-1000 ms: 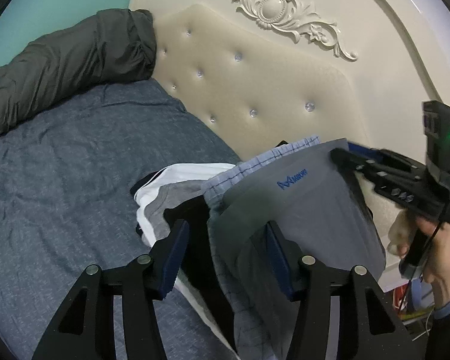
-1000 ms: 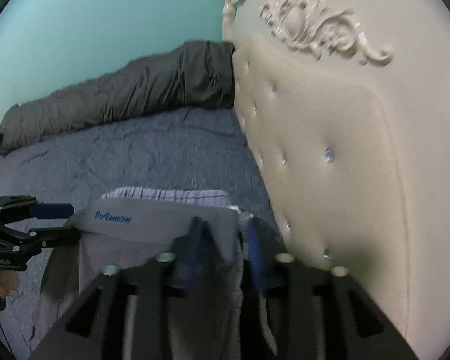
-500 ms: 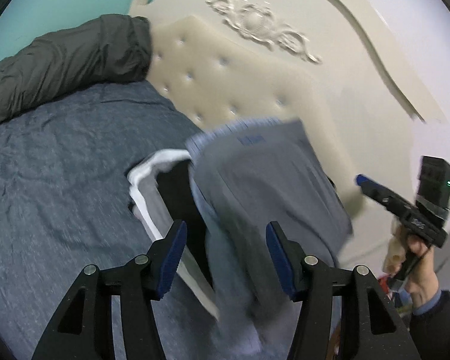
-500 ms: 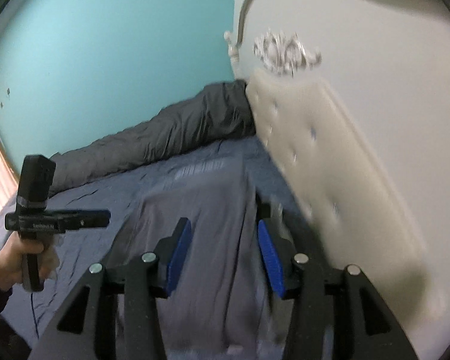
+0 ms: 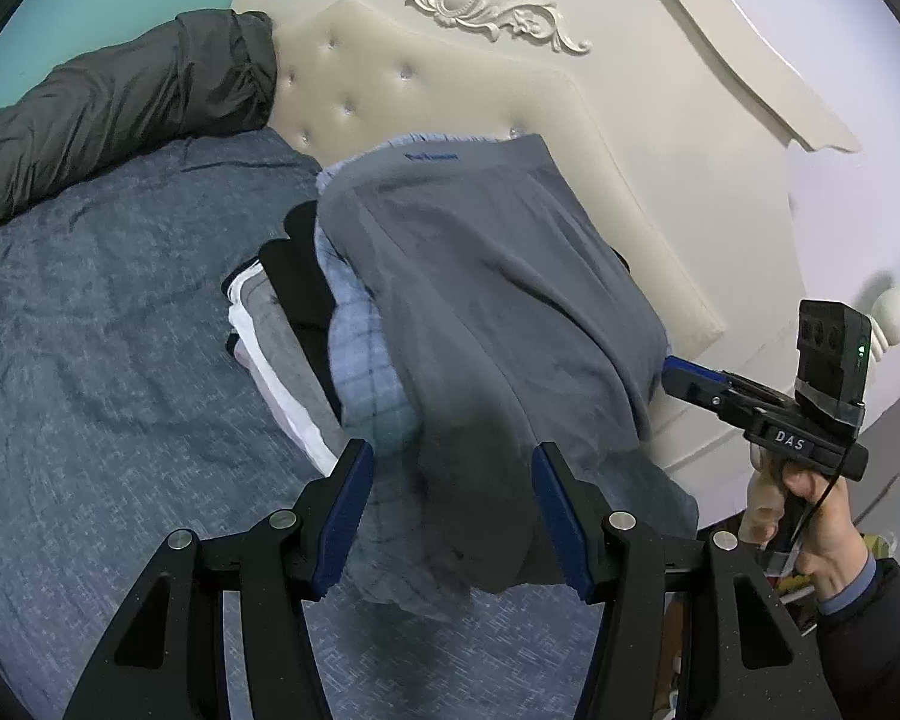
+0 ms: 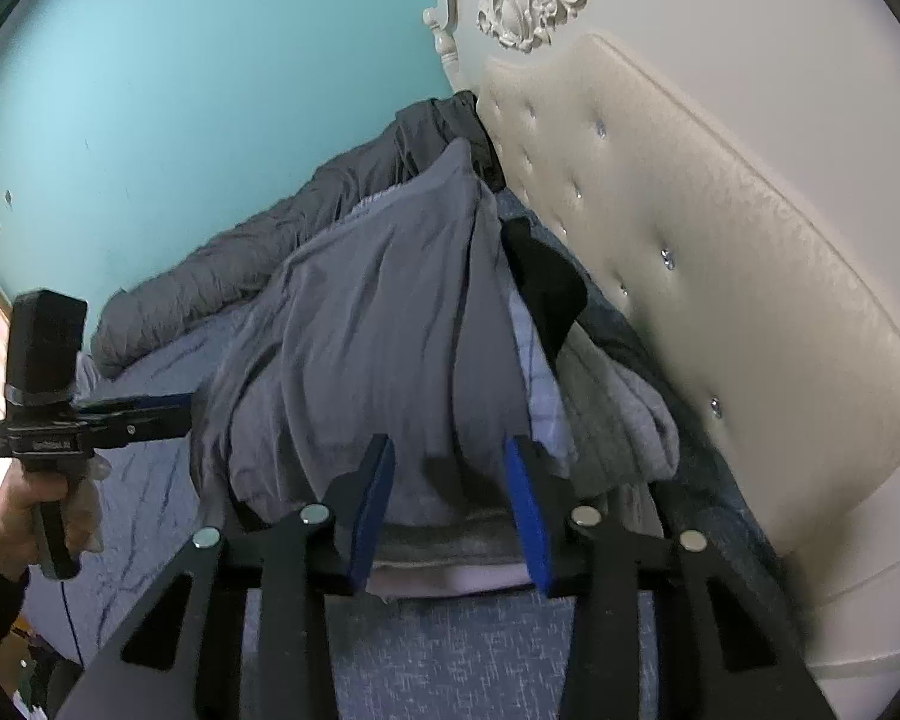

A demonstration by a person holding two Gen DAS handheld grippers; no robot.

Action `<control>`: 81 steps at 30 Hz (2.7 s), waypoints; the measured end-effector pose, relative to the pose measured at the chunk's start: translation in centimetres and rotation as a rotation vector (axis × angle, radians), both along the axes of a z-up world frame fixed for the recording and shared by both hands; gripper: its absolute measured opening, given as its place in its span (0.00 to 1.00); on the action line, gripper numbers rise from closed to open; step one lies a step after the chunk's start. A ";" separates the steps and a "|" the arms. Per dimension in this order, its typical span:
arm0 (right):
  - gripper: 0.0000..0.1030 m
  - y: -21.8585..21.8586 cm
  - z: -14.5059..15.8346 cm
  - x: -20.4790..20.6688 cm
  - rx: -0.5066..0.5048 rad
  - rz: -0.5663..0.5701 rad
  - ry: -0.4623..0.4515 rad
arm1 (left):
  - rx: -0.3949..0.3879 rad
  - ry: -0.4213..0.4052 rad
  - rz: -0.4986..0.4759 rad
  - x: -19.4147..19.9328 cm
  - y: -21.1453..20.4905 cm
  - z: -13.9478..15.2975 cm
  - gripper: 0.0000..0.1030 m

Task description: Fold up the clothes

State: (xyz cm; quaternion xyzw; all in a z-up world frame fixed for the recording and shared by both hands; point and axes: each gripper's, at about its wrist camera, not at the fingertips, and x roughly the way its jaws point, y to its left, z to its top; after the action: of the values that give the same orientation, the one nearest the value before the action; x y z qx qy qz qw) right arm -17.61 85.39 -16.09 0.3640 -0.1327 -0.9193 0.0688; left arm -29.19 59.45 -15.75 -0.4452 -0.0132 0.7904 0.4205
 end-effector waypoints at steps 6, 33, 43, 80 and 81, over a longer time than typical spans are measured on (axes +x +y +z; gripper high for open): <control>0.03 -0.5 -0.7 -0.5 0.041 0.006 -0.027 | -0.037 0.019 -0.002 0.4 0.9 -0.8 0.57; 0.14 -1.0 -1.6 0.1 0.001 0.003 -0.024 | -0.045 0.016 0.010 0.8 0.7 -0.8 0.57; 0.01 0.6 -0.7 1.5 0.002 -0.045 0.028 | -0.053 0.012 0.009 0.6 0.6 -1.2 0.57; 0.01 2.9 0.1 2.5 -0.043 -0.102 0.049 | -0.087 0.017 -0.086 1.9 -1.0 -1.4 0.05; 0.01 2.9 0.0 2.4 -0.042 -0.102 0.045 | -0.095 0.014 -0.081 1.7 -1.1 -1.6 0.05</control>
State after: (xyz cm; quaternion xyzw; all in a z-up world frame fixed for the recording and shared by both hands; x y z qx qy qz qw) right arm -15.19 88.30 -16.08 0.3346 -0.1687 -0.9266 0.0322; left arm -27.49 58.31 -17.30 -0.4593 0.0451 0.7756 0.4306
